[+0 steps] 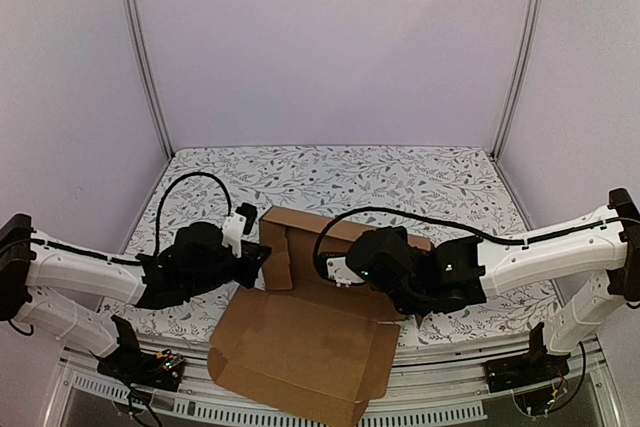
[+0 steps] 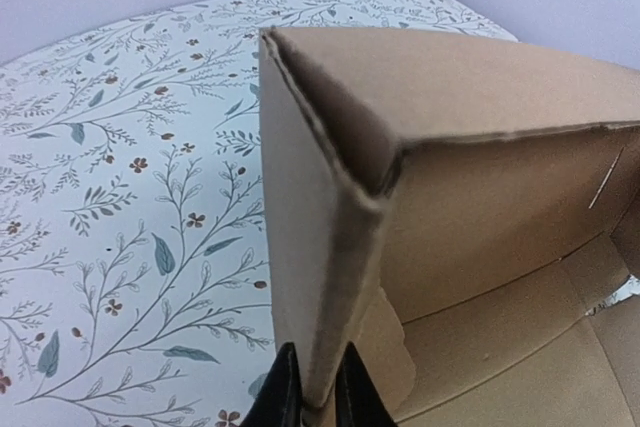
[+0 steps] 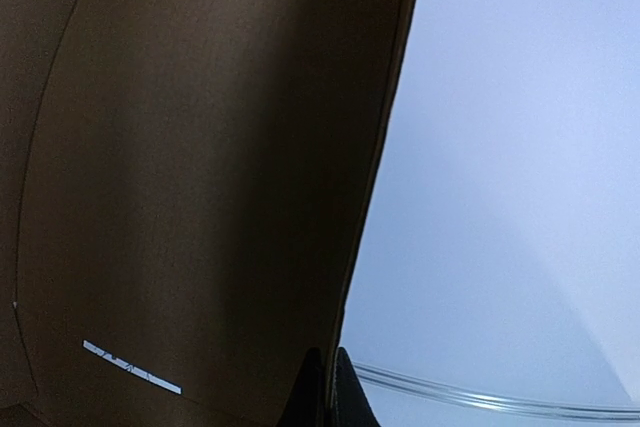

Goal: Fold the paper box

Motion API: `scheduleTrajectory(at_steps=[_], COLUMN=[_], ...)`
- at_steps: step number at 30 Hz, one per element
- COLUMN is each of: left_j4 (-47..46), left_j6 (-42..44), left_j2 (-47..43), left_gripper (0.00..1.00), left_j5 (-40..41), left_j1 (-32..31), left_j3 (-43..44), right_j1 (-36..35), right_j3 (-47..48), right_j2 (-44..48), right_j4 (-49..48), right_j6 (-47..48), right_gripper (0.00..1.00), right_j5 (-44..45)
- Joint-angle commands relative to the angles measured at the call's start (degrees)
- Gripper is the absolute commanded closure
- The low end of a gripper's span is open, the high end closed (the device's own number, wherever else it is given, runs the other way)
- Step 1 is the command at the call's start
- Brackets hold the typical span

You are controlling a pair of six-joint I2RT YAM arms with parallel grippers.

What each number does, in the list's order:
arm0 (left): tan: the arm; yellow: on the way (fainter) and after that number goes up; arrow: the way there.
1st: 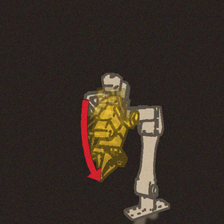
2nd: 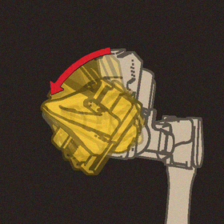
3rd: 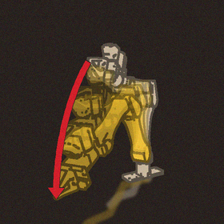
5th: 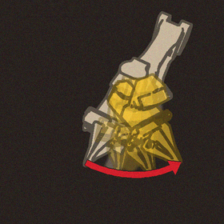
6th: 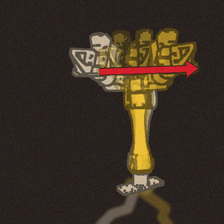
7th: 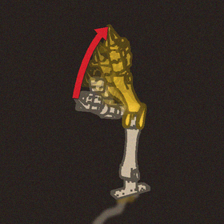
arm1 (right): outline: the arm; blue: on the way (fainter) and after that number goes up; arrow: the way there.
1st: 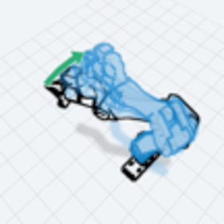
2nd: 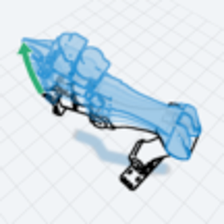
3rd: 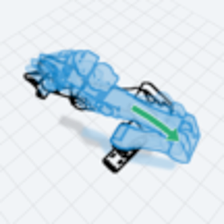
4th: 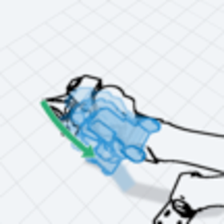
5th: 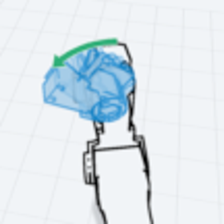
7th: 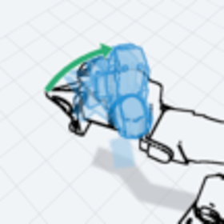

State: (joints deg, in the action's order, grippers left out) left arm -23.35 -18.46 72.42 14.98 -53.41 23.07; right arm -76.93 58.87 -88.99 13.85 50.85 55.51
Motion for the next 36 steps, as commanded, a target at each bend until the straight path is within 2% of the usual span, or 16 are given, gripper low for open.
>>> scheduleTrajectory(at_steps=[1, 3, 6, 11, 15, 21, 29, 36], left_j4=[-1.44, -1.58, -1.56, -1.06, -0.33, -0.17, -5.67, -10.87], left_j6=[0.70, 0.83, 1.01, 0.94, -0.19, -1.68, -1.07, -0.91], left_j2=[1.24, 1.23, 1.35, 1.81, 2.82, 5.38, 6.57, 12.02], left_gripper=[0.94, 0.98, 0.97, 0.76, 0.68, 0.62, 0.51, 0.50], left_j5=[1.19, 1.06, 0.65, -0.24, -0.09, 2.10, 1.68, 1.49], left_j1=[-0.93, -1.08, -1.28, -1.46, -1.69, -1.88, -1.92, -1.82], left_j3=[1.57, 1.76, 2.31, 3.18, 3.20, 3.04, -0.80, -1.42], right_j1=[-2.02, -2.16, -2.18, -2.18, -2.17, -2.17, -2.08, -2.04], right_j3=[0.87, 0.97, 1.23, 1.50, 1.42, 1.77, 1.20, 0.96], right_j2=[-0.48, -0.53, -0.70, -1.15, -1.67, -2.26, -0.41, 0.16], right_j4=[2.76, 2.72, 2.72, 2.76, 2.81, 2.84, 3.32, 4.36], right_j6=[0.33, 0.22, 0.08, -0.55, -1.13, -2.17, -3.67, -4.34], right_gripper=[1.00, 1.00, 1.00, 1.00, 1.00, 1.00, 1.00, 1.00], right_j5=[-4.71, -4.70, -4.78, -5.06, -5.09, -5.34, -6.73, -6.97])
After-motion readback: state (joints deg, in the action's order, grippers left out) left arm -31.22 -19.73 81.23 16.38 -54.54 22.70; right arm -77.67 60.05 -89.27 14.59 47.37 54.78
